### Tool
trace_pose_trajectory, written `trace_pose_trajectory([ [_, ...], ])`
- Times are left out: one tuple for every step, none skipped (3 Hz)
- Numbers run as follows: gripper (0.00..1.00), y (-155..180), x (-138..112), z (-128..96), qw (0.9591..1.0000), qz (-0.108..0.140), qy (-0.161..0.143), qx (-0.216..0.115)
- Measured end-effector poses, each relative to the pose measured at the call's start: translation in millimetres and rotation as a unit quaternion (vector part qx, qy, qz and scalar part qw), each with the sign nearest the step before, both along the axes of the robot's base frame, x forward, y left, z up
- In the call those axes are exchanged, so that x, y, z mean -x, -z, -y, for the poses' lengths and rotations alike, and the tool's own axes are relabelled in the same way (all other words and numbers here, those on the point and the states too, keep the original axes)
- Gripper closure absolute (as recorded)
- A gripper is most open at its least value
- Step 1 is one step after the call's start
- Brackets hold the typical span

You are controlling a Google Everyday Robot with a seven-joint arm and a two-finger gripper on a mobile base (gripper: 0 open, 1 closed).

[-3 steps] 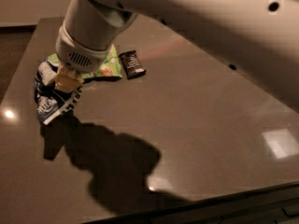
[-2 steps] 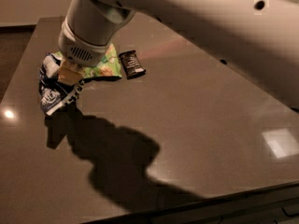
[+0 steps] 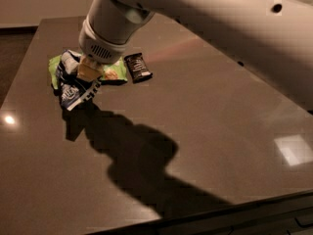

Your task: Move blue chip bag near green rice chip bag

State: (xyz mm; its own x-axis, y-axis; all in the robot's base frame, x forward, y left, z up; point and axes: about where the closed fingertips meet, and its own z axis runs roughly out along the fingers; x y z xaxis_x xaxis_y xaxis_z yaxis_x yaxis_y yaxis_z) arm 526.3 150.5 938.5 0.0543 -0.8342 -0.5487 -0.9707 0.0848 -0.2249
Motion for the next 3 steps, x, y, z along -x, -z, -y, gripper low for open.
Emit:
trace_pose_trajectory([
  [0.36,6.5,-6.7,10.7,1.0,0.004,0.007,0.004],
  [0.12,6.4,-5.4,9.0,1.0,0.004,0.005,0.004],
  [0.0,6.6,-4.5,8.1,1.0,0.004,0.004,0.005],
])
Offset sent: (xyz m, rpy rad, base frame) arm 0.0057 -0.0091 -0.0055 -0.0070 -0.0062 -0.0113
